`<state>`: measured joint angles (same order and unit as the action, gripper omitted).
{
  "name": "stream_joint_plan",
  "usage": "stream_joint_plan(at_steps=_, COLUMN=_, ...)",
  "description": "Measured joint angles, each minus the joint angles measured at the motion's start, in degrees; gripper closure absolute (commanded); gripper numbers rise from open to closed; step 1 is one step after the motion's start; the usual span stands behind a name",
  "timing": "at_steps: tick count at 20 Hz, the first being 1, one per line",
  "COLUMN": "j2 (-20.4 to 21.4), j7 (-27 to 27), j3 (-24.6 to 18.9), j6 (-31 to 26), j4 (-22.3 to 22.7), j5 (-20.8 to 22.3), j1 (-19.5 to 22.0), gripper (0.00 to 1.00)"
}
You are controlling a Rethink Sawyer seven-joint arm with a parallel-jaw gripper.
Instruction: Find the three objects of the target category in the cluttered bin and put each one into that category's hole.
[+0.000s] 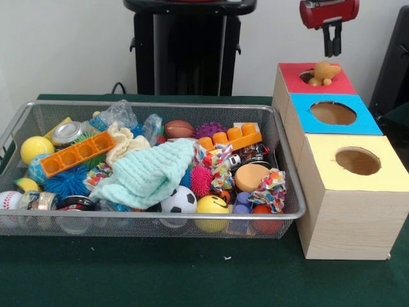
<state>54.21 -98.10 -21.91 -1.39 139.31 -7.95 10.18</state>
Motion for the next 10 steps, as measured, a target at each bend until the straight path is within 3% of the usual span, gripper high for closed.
stream_joint_plan(at_steps=10, j2=-0.05, j7=0.00, j3=2.85, j6=1.87, j4=-0.22, j5=0.01, j1=-0.71, gripper=1.00)
